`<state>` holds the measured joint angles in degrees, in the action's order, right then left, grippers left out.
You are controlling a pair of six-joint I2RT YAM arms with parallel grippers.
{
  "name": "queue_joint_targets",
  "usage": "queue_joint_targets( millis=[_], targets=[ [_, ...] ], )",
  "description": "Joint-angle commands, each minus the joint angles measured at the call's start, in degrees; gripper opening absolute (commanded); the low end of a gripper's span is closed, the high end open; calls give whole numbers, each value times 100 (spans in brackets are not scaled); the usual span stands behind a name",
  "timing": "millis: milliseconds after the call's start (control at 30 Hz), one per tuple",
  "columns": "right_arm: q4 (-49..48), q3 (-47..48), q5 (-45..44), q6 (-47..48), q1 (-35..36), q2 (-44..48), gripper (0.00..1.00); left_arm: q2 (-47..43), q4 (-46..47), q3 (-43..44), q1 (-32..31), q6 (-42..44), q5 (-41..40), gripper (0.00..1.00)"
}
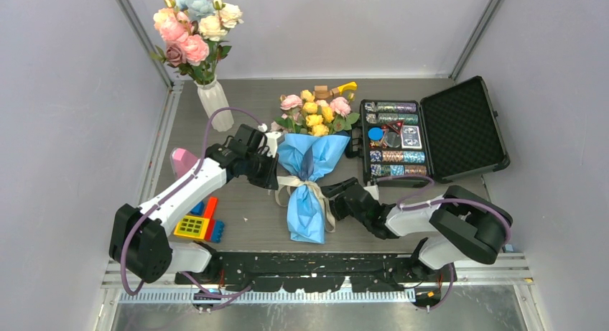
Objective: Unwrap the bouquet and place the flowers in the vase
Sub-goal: Untie the ribbon from the wrapping paper.
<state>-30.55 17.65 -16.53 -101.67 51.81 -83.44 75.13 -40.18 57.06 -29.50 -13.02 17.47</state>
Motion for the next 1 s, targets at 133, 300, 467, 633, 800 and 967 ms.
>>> queue_joint_targets(
  millis=[133,300,467,633,800,967],
  targets=[
    [142,-22,-552,-58,57,-132,63,-93,-11,-9,32,80,-42,0],
    [-362,33,-599,-45,57,-599,59,-74,-14,-2,32,71,-16,0],
    [-531,88,-794,3,51,-882,51,-94,-5,-14,32,80,-12,0],
    [-410,140,-1048,268,-44,-813,30,-87,2,-13,32,80,0,0],
    [-361,130,-1324,802,-177,-530,2,-94,4,-15,32,89,-14,0],
    [8,319,-1683,1709,-180,165,0,-120,21,-15,27,102,-13,0]
  ],
)
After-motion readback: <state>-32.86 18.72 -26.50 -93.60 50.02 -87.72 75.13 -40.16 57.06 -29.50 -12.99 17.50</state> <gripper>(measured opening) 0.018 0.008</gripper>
